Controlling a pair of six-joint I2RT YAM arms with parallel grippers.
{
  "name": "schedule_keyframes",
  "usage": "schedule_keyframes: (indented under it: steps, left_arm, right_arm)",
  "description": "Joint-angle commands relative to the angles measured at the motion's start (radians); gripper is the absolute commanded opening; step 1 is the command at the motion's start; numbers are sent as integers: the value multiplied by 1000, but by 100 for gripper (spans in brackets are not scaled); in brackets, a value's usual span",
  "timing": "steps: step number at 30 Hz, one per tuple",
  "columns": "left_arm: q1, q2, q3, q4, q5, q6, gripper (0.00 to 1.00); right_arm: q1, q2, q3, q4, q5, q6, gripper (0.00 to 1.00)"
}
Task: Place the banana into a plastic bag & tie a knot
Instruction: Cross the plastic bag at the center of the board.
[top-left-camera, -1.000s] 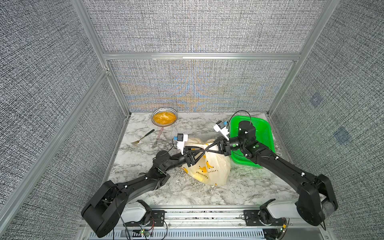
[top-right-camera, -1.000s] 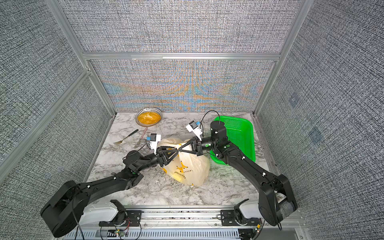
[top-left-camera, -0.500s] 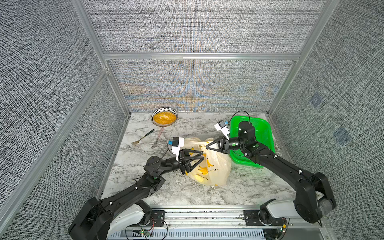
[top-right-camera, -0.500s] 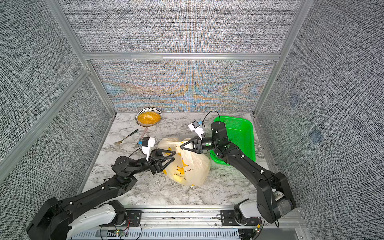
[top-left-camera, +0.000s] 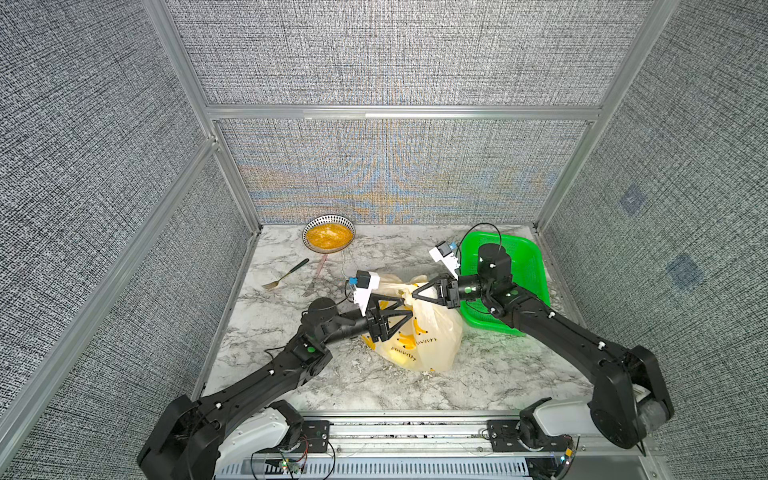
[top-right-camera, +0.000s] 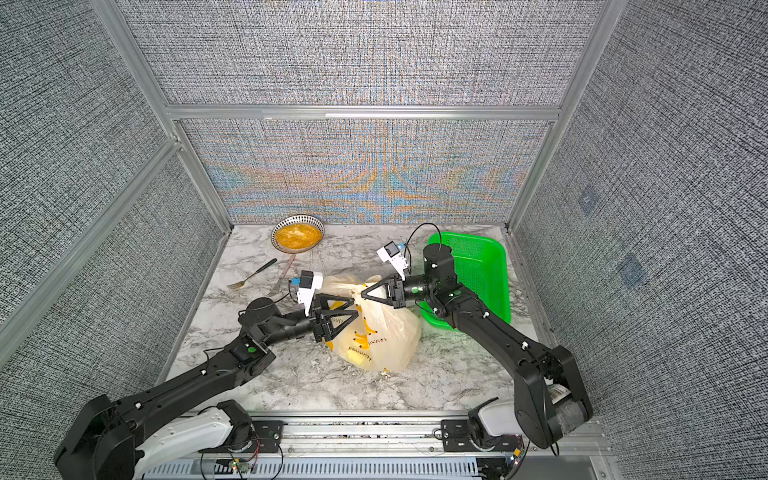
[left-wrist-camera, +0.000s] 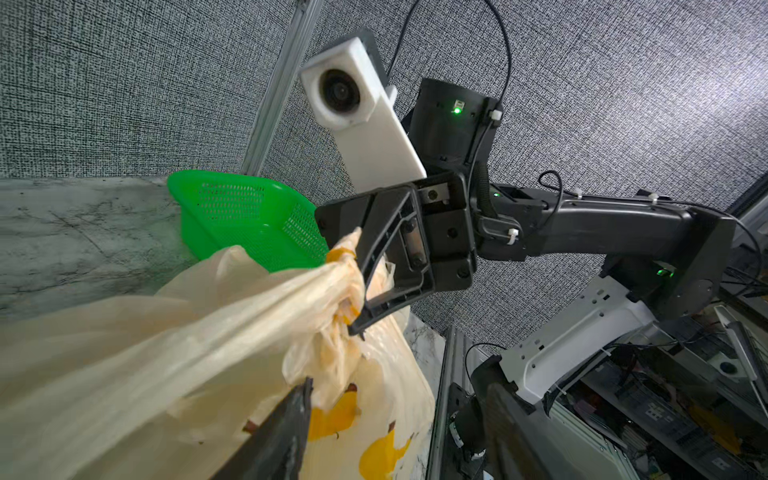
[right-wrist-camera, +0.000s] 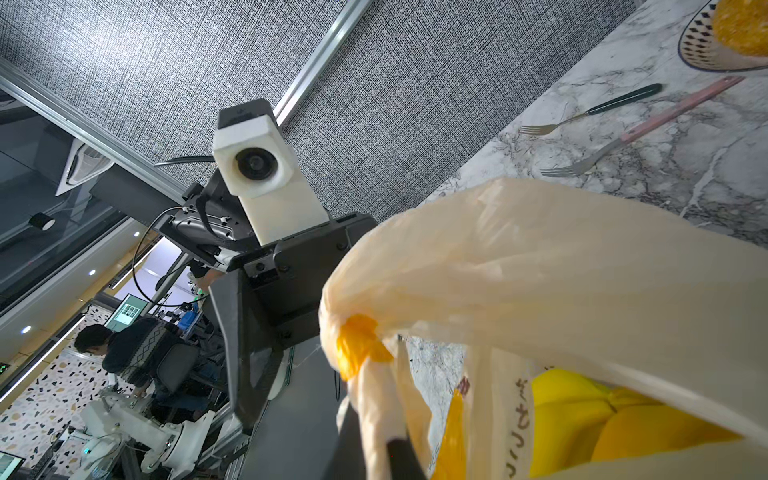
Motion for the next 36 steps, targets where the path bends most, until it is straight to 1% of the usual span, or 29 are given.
schedule_keyframes:
  steps: [1, 3, 5, 10, 13, 16, 20, 23, 27, 29, 32, 36]
  left_arm:
    - [1, 33, 31, -16, 28, 40, 62]
    - [1, 37, 40, -29, 21, 52, 57]
    - [2, 32, 43, -57, 8, 70, 55]
    - [2, -4, 28, -125, -16, 123, 72]
    - [5, 7, 24, -127, -15, 134, 78]
    - [6, 51, 32, -71, 24, 116, 80]
    - [10, 100, 56, -33, 52, 111, 80]
    - [17, 112, 63, 6, 88, 104, 71]
    - [18, 81, 48, 32, 103, 106, 60]
    - [18, 60, 38, 31, 95, 112, 51]
    - [18, 45, 39, -9, 72, 127, 36]
    - [18, 56, 50, -69, 28, 148, 23]
  right_arm:
    - [1, -13, -7, 21, -6, -4, 0]
    - [0, -18, -9, 14, -6, -9, 0]
    - [-1, -21, -8, -1, -5, -16, 0]
    - [-3, -30, -4, -16, -1, -26, 0]
    - [-3, -30, -1, -19, 0, -26, 0]
    - [-4, -33, -1, -20, -1, -26, 0]
    - [-3, -39, -3, -23, -1, -26, 0]
    - [-3, -41, -5, -26, 0, -27, 0]
    - [-5, -38, -6, -28, 0, -30, 0]
    - [-5, -37, -6, -27, 3, -32, 0]
    - [-5, -35, -6, -34, 7, -37, 0]
    - [-5, -37, -6, -33, 7, -38, 0]
